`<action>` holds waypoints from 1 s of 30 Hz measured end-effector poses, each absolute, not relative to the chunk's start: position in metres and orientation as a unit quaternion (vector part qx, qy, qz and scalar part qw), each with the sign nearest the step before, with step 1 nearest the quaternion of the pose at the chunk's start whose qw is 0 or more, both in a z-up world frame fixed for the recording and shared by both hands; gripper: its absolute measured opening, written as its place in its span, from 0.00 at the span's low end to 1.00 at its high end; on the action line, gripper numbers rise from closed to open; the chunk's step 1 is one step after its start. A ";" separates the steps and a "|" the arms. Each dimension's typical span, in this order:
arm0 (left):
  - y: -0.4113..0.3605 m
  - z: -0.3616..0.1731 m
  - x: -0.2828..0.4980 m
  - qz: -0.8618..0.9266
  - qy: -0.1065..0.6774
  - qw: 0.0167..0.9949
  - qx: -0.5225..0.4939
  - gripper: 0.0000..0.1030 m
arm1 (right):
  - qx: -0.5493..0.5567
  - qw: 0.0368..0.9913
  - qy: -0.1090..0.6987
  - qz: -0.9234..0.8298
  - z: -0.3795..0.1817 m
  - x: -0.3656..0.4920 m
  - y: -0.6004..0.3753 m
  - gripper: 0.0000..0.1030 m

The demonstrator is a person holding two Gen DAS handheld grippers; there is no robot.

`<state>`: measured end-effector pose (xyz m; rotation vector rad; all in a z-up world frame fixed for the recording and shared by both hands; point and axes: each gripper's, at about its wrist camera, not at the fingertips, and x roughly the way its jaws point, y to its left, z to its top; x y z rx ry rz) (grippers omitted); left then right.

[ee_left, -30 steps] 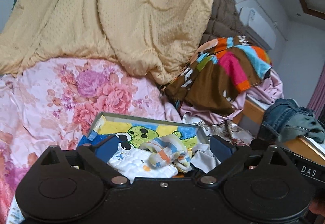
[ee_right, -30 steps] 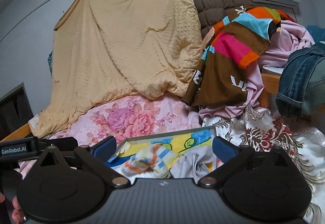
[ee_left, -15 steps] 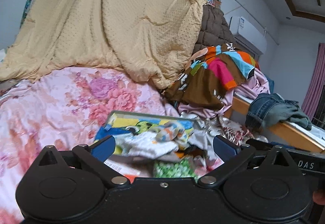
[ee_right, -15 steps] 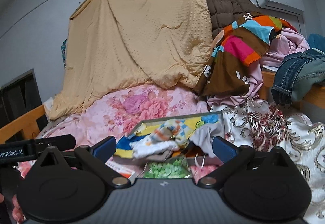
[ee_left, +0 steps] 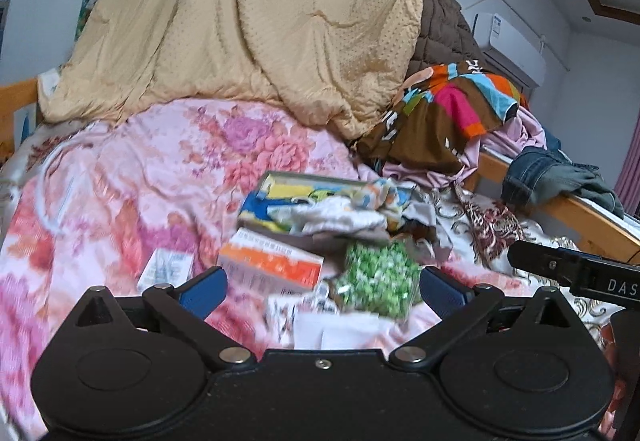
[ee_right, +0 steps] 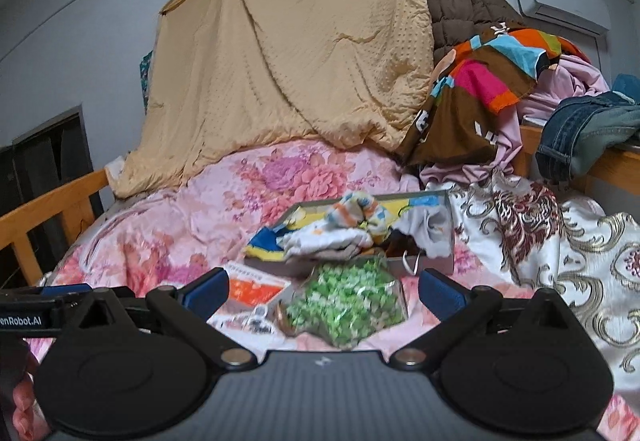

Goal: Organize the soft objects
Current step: 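Withdraw both open tools from the tray back over the pile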

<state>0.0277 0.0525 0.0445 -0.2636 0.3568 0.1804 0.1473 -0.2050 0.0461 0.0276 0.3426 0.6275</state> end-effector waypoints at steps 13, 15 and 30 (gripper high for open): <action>0.044 0.018 0.015 0.111 0.233 0.960 -0.104 0.99 | -0.026 0.924 0.209 0.319 0.019 0.134 -0.192 1.00; 0.044 0.015 0.016 0.116 0.240 0.958 -0.102 0.99 | -0.029 0.923 0.213 0.319 0.017 0.134 -0.191 1.00; 0.056 0.008 0.021 0.151 0.277 0.940 -0.131 0.99 | -0.047 0.906 0.248 0.340 0.000 0.135 -0.177 1.00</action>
